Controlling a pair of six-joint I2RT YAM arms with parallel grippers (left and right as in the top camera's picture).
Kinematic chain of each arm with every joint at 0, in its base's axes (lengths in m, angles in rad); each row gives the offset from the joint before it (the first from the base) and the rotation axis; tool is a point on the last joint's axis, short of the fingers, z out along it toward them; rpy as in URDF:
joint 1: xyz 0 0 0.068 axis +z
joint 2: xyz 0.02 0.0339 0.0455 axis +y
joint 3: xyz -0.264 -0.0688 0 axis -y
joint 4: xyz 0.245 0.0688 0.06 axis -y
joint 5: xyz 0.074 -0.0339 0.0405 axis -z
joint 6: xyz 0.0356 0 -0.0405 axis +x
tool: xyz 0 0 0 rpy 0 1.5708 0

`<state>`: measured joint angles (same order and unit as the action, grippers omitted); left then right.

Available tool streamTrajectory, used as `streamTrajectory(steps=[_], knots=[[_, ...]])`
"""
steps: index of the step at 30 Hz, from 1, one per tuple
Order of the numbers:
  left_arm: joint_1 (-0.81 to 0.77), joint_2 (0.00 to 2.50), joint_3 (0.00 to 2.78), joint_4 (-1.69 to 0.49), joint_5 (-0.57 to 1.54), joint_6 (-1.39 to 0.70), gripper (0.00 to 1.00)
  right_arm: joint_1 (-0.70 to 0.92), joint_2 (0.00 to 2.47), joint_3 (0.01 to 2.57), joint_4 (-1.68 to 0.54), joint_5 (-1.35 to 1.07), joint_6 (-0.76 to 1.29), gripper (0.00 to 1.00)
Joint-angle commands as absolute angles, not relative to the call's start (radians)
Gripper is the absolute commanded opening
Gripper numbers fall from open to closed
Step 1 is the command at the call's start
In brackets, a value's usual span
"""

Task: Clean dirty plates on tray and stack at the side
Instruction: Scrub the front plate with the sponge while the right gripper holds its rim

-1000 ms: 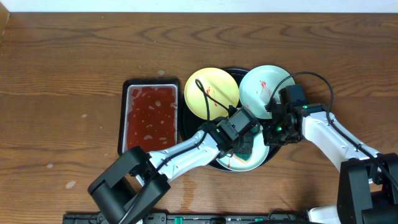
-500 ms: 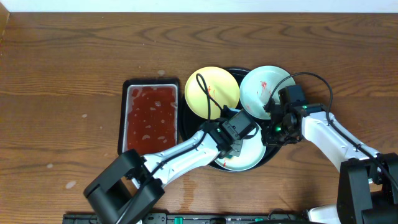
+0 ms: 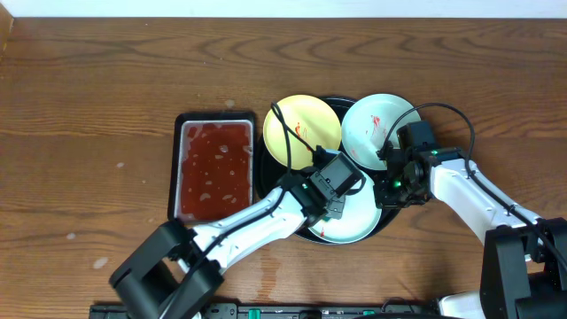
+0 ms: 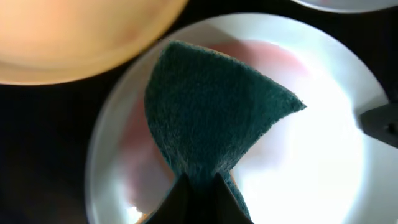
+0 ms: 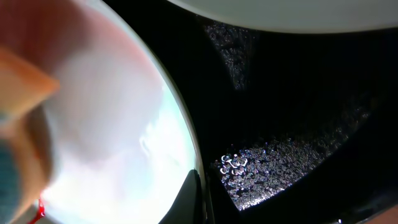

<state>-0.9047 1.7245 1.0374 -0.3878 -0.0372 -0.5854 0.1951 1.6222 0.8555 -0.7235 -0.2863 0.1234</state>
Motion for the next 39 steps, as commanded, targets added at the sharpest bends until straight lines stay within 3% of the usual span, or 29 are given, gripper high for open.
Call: streamTrajectory(steps=[1,11,16,19,28,39], knots=[[-0.901,1.779,1.029,-0.352,0.075,-0.624,0.08,0.198,1.628,0.867,-0.726,-0.27,0.119,0.01],[-0.902,1.803,1.029,-0.239,0.365,-0.625,0.08,0.198,1.628,0.867,-0.727,-0.27,0.119,0.01],[-0.902,1.798,1.029,-0.234,0.384,-0.625,0.08,0.198,1.628,0.867,-0.729,-0.27,0.119,0.01],[-0.902,1.798,1.029,-0.249,0.329,-0.625,0.08,0.198,1.628,0.867,-0.732,-0.27,0.119,0.01],[-0.901,1.798,1.029,-0.359,-0.09,-0.622,0.08,0.198,1.628,0.867,-0.733,-0.27,0.119,0.01],[-0.88,1.728,1.031,-0.366,-0.132,-0.546,0.08,0.198,1.628,0.867,-0.737,-0.271,0.119,0.01]])
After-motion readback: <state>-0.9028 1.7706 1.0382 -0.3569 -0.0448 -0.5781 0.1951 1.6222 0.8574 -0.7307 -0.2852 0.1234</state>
